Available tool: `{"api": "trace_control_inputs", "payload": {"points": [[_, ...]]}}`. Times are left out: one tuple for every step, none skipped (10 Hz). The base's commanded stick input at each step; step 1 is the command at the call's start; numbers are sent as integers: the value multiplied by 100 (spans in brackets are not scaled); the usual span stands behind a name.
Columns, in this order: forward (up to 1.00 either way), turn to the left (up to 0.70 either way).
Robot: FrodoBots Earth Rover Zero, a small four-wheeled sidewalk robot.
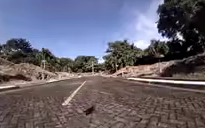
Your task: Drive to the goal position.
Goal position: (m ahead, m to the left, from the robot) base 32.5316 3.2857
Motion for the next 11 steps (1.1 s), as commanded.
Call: {"api": "trace_control_inputs", "payload": {"points": [[100, 0], [100, 0], [100, 0], [100, 0], [100, 0], [100, 0], [100, 0], [100, 0], [100, 0], [100, 0], [100, 0]]}}
